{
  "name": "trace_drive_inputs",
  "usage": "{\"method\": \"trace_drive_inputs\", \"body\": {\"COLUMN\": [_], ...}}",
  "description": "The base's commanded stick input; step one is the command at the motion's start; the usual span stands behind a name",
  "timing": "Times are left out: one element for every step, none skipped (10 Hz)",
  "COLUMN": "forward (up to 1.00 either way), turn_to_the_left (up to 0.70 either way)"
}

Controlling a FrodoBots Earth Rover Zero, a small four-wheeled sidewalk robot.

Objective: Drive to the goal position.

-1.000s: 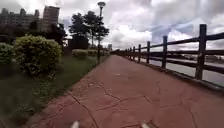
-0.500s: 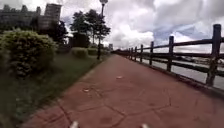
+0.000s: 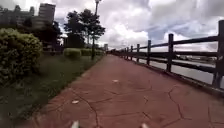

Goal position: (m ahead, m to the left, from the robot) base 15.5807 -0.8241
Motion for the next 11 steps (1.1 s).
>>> {"method": "trace_drive_inputs", "body": {"forward": [0.70,0.70,0.70,0.70,0.70,0.70,0.70,0.70,0.70,0.70,0.70], "turn_to_the_left": [0.00,0.00,0.00,0.00,0.00,0.00,0.00,0.00,0.00,0.00,0.00]}}
